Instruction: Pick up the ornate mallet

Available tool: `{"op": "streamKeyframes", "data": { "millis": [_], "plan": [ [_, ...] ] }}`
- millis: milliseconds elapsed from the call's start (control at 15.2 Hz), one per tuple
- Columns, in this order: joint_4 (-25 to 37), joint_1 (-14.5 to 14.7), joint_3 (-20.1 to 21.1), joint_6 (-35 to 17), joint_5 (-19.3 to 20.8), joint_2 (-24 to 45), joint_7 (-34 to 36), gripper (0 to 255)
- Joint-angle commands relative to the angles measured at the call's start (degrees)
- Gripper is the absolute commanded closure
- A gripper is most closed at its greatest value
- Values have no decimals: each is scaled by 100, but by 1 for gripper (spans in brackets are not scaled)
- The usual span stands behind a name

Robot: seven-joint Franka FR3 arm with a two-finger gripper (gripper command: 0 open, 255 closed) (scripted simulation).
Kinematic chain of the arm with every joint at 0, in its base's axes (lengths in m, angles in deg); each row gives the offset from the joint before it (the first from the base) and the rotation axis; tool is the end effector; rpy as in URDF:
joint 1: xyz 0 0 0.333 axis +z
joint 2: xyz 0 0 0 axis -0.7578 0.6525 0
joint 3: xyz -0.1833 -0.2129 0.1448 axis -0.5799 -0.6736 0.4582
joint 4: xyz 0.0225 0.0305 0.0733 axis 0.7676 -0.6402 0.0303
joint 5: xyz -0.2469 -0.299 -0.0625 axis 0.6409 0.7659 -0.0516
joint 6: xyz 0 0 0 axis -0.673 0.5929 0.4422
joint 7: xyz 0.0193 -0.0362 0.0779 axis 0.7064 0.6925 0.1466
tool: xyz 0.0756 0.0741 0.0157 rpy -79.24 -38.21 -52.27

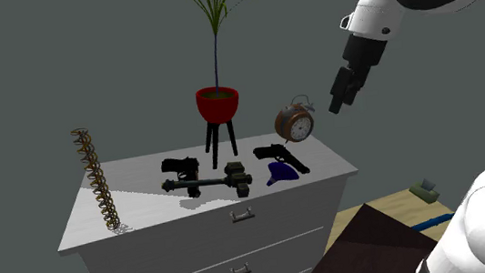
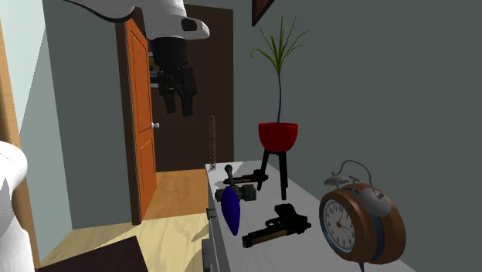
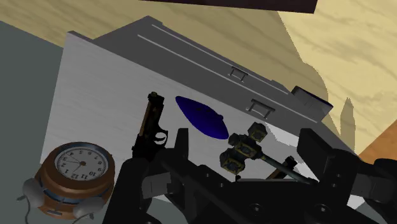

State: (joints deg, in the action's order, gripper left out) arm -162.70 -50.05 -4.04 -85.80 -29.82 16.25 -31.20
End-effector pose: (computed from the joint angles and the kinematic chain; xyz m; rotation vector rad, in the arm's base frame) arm 0.3137 -0.0158 0.5840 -3.0853 -0.1077 -0.1839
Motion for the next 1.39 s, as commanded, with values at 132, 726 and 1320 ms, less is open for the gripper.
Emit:
{"op": "streamKeyframes", "data": {
  "millis": [132,726,1320],
  "plan": [
    [6,127,-97,-345,-13,383,-319,0],
    [436,723,-436,-1629,-272,2282,-1797,0],
    [1403,1218,-499,-2354,-808,4233,-3314,0]
  ]
}}
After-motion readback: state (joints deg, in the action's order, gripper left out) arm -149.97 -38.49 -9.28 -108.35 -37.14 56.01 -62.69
